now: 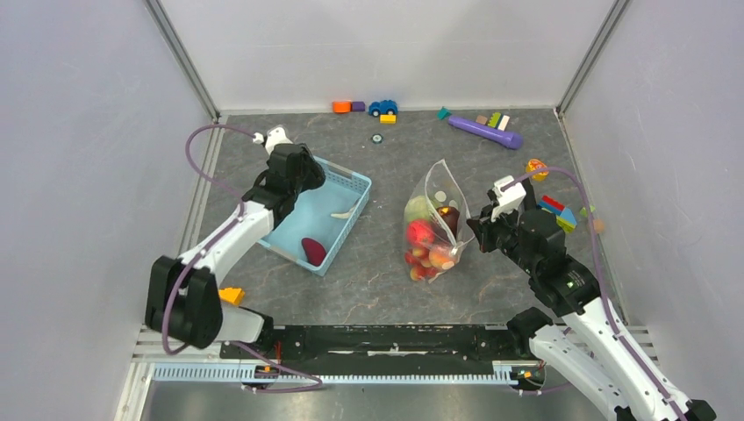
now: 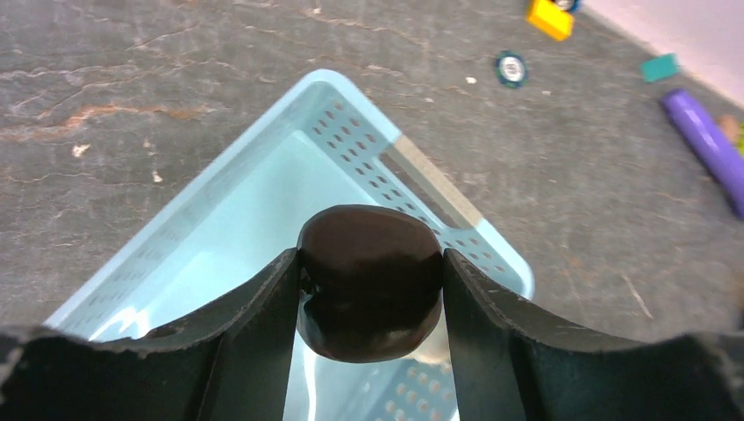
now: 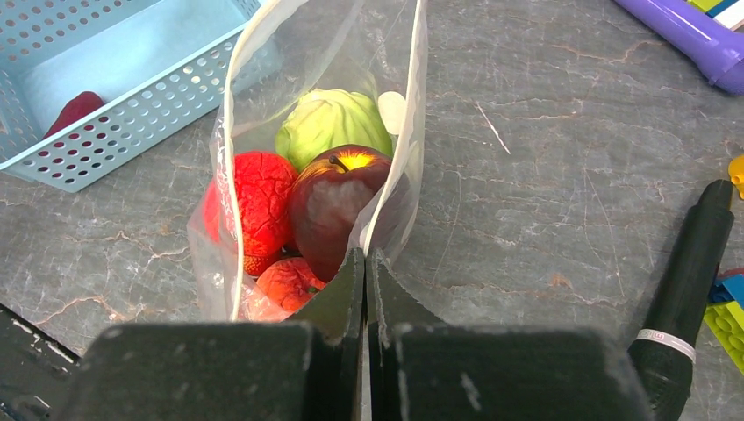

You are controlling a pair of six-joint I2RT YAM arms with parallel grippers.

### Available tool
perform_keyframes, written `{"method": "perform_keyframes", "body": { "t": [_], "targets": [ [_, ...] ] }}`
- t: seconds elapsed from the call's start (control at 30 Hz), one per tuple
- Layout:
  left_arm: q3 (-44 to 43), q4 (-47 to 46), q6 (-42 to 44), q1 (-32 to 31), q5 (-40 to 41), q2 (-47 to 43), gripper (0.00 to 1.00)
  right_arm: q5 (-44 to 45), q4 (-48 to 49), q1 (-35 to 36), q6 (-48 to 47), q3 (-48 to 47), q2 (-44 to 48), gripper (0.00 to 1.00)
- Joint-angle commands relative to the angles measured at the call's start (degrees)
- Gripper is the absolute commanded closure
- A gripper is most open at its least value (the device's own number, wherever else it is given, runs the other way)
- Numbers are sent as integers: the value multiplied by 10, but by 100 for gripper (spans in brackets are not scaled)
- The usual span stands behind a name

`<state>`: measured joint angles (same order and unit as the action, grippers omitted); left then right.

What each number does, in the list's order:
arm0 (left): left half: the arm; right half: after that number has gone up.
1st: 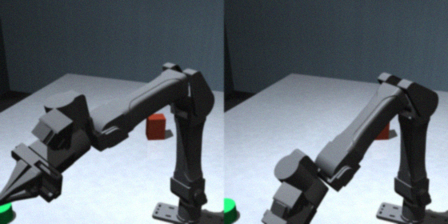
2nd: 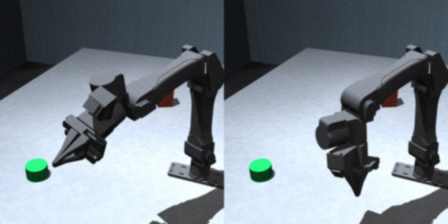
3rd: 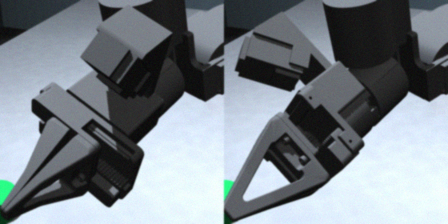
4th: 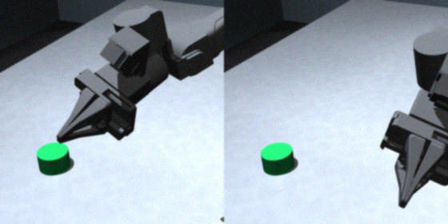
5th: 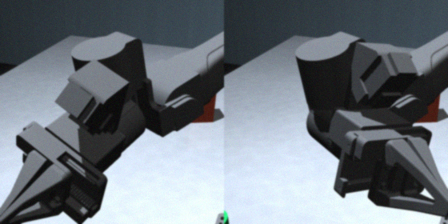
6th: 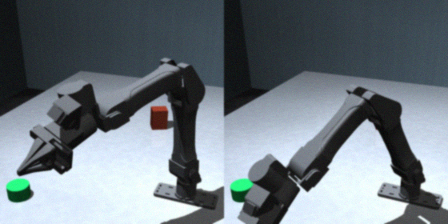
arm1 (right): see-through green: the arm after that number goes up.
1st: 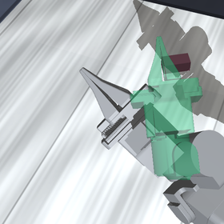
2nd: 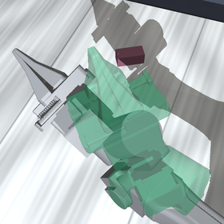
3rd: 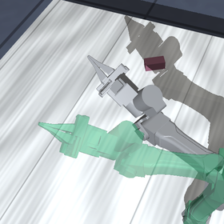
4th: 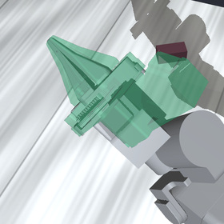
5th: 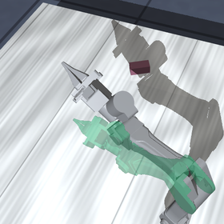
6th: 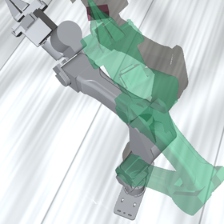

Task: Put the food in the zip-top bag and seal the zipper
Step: Pick up the fake fruit from the bin, then place the fake fruit in the zipper food storage bag.

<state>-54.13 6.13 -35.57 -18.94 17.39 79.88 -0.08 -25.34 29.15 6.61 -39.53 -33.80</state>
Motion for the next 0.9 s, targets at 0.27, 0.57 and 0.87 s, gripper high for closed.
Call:
{"method": "perform_keyframes", "body": {
  "t": [0.27, 0.57, 0.87],
  "targets": [
    [-76, -41, 29, -172, -144, -89, 98, -14, 17, 1, 18, -35, -6, 100],
    [-147, -102, 72, -290, -249, -49, 98, -34, 18, 1, 17, -32, 4, 100],
    [-240, -48, 140, -361, -276, 51, 98, -37, 22, 1, 13, -32, 23, 100]
  ]
}}
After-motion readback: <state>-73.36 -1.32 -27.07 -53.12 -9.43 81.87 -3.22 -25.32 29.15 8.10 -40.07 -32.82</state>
